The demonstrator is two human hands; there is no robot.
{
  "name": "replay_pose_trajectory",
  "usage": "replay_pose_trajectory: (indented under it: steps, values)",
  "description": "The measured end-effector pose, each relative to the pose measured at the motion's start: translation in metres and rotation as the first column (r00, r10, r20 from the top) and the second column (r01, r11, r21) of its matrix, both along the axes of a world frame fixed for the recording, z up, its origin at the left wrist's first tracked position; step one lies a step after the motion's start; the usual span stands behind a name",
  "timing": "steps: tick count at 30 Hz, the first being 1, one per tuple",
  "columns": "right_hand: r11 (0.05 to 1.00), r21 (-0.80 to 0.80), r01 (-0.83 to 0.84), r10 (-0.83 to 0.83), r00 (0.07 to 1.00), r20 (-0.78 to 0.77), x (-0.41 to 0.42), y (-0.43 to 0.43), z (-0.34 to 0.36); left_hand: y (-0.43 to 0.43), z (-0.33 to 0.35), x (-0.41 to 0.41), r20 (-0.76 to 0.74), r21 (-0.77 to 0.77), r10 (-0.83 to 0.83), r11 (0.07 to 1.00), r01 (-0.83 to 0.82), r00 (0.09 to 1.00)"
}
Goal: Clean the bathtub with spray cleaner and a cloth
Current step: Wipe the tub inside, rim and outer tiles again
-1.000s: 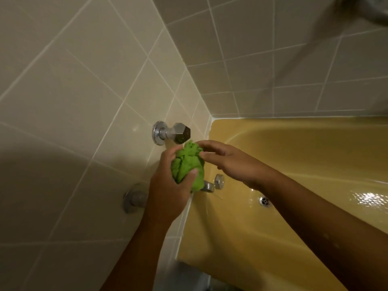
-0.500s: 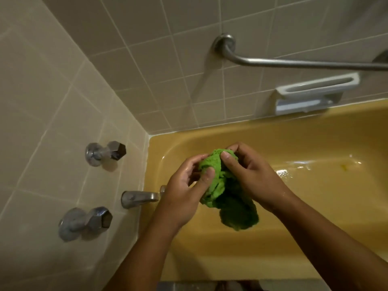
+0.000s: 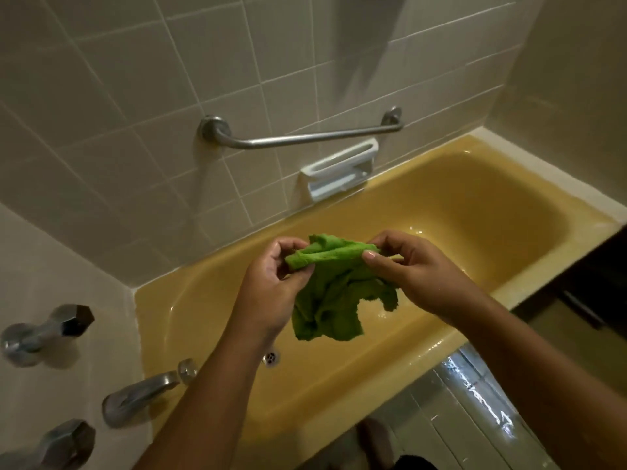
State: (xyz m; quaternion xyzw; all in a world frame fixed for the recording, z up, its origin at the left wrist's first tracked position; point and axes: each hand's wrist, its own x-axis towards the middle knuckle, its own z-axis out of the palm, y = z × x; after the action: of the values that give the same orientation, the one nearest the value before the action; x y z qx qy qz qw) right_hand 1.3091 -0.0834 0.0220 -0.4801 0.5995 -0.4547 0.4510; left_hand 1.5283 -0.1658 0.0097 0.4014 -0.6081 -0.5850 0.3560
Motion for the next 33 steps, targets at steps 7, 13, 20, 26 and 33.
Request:
replay_pose_trajectory:
  steps: [7,13,20,26,33]
  values:
    - [0.983,-0.167,0.083,-0.082,0.997,0.015,-0.029,0.042,0.03,0.013,0.034,-0.039,-0.049,0.179,-0.485,0.856,0.485,0.873]
    - [0.964,-0.243,0.104,-0.18,0.933,-0.313,-0.085,0.082,0.054,0.032,0.05,-0.112,0.192,-0.079,-0.515,0.84,0.536,0.835]
    - [0.995,-0.001,0.101,-0.089,0.874,-0.477,-0.168,0.148,0.039,0.078,0.053,-0.201,0.027,-0.131,-0.571,0.811,0.57,0.82]
    - [0.975,0.156,0.155,-0.06,0.872,-0.486,-0.241,0.205,-0.003,0.097,0.049,-0.259,-0.098,-0.104,-0.383,0.922,0.373,0.919]
    - [0.983,0.083,0.162,-0.135,0.955,-0.264,-0.291,0.244,-0.022,0.094,0.061,-0.292,-0.175,-0.048,-0.249,0.968,0.244,0.953]
